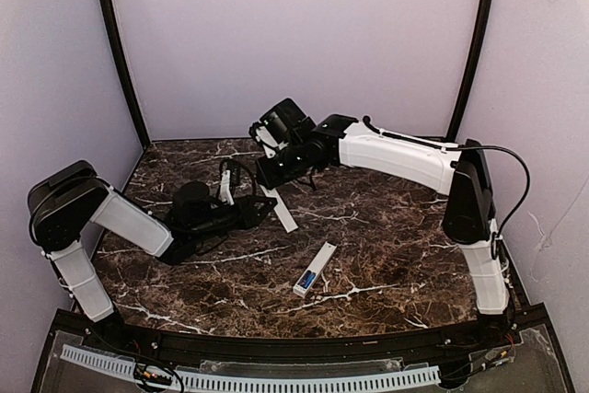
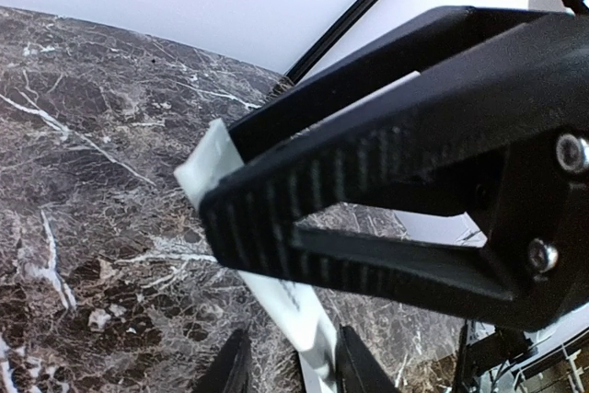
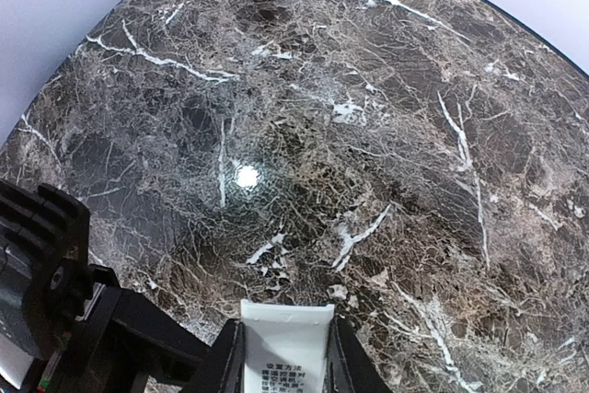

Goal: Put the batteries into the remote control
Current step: Pass from the right arm to the left

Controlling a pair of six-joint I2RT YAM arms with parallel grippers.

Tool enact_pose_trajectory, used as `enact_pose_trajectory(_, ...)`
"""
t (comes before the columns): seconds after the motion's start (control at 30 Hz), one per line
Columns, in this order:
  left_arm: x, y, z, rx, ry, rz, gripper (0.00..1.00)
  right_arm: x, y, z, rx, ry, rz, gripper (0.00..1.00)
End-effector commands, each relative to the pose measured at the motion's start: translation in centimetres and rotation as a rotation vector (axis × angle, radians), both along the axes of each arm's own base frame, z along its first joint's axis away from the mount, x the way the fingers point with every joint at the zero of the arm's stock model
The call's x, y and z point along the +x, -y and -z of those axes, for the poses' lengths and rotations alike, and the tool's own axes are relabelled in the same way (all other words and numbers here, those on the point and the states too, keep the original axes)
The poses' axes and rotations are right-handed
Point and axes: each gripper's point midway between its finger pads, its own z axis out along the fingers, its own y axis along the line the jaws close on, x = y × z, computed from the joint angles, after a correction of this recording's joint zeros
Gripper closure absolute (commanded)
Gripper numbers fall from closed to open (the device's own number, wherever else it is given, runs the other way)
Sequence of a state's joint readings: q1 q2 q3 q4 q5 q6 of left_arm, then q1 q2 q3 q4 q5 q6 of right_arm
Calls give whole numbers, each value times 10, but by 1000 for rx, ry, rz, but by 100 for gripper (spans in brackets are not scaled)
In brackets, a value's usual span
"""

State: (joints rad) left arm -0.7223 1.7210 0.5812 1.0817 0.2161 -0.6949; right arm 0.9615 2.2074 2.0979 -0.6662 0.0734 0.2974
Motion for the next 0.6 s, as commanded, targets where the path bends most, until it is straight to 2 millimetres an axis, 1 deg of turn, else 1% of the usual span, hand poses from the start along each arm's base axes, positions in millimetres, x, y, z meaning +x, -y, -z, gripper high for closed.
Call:
enact_pose_trajectory(0.0,6,9,-25,-91,52,8,72,-3,-3,-28,72,30,-1,77)
enact_pose_trajectory(0.1,6,12,-22,-105,39,18,82,-5,-2,-27,76,27,-4,77)
enact_pose_trajectory(0.13,7,12,-23,-109,40,17,84,-5,-2,-27,76,27,-3,76)
enact_pose_trajectory(0.2,8,13,-21,-112,34,13,88,-6,-1,-27,79,24,-3,73)
enact_pose_trajectory(0.27,8,13,-21,-116,29,15,96,-6,2,-29,79,26,5,60)
enact_pose_trajectory(0.3,7,13,-22,-120,26,17,98,-7,4,-33,82,31,6,54)
enact_pose_trajectory(0.37,4,11,-26,-124,29,18,99,-6,15,-45,86,48,25,38)
enact_pose_trajectory(0.43,2,6,-27,-111,26,9,100,-8,32,-60,105,55,39,25)
enact_pose_trajectory(0.5,-1,0,-26,-73,15,-1,100,-14,54,-76,144,65,44,12)
enact_pose_trajectory(0.53,-3,-3,-23,-39,6,-1,100,-18,66,-84,171,69,40,8)
enact_pose_trajectory(0.57,-4,-5,-23,-23,4,-8,100,-24,78,-84,186,64,36,6)
